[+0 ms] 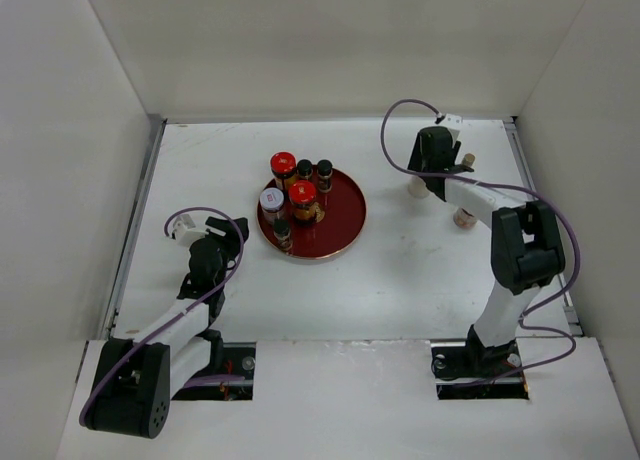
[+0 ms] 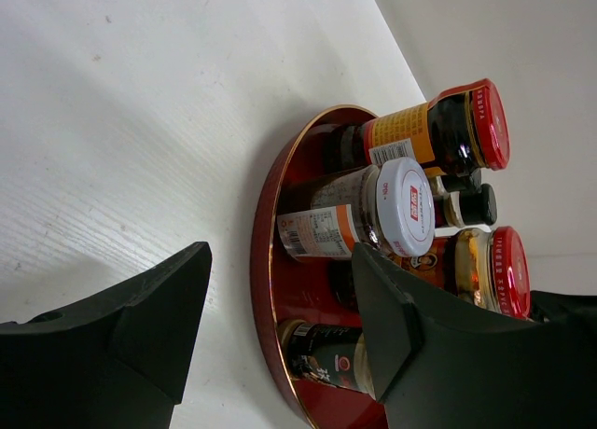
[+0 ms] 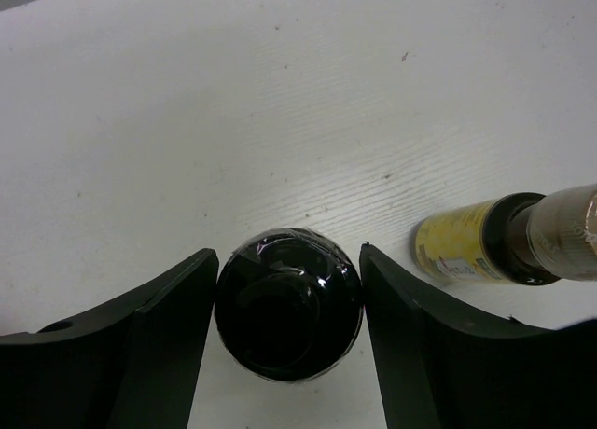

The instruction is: Organize the condiment bottles

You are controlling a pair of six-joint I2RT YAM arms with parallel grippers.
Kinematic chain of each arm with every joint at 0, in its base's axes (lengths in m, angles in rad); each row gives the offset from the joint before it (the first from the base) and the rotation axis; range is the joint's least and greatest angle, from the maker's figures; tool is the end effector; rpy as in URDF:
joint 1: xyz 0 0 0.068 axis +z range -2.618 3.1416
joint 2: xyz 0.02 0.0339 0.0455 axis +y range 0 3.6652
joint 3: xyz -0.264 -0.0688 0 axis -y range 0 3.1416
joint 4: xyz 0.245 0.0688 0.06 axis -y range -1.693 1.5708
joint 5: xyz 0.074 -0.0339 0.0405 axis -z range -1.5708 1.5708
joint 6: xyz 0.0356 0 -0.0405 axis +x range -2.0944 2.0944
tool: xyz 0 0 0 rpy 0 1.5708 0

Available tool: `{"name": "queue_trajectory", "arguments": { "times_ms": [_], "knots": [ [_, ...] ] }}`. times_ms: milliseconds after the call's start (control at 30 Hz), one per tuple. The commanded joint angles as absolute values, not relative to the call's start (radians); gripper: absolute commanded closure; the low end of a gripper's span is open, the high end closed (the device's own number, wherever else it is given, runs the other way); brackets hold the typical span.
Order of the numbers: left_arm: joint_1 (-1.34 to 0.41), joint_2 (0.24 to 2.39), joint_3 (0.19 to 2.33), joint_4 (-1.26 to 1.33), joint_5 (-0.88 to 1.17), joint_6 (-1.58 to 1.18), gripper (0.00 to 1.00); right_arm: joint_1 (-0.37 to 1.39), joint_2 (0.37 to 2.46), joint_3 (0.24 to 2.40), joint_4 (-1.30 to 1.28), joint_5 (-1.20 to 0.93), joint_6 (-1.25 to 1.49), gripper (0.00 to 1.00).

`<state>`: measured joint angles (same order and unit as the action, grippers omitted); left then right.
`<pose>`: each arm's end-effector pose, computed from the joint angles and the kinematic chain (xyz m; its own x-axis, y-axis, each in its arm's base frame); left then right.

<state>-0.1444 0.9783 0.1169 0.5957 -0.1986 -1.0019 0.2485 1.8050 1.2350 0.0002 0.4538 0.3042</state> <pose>0.1819 -0.0193 0.1571 -0.1001 -0.8201 -0.5634 -0.2444 0.5692 -0.7850 0.4004 0.0855 0.2314 -0.4579 0.1615 -0.8742 0.2871 0.9575 0.0266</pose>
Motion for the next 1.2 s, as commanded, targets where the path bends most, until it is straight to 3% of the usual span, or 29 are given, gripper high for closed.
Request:
{"name": "queue_trajectory", "arguments": {
  "times_ms": [0, 167, 600, 1167],
  "knots": [
    [-0.133, 0.977, 0.126, 0.646, -0.195, -0.994, 0.4, 0.249, 1.818, 1.279, 0.012, 0.437, 0.322, 0.38],
    [-0.134, 0.971, 0.124, 0.646, -0.203, -0.992, 0.4, 0.251, 1.776, 1.256, 0.02, 0.452, 0.33, 0.51],
    [-0.143, 0.982, 0.129, 0.646, -0.199, -0.994, 0.4, 0.409, 1.559, 1.175, 0.041, 0.485, 0.341, 0.52],
    [-0.143, 0.951, 0.121, 0.637, -0.206, -0.992, 0.4, 0.662, 1.851, 1.448, 0.1, 0.368, 0.397, 0.51]
  ]
}}
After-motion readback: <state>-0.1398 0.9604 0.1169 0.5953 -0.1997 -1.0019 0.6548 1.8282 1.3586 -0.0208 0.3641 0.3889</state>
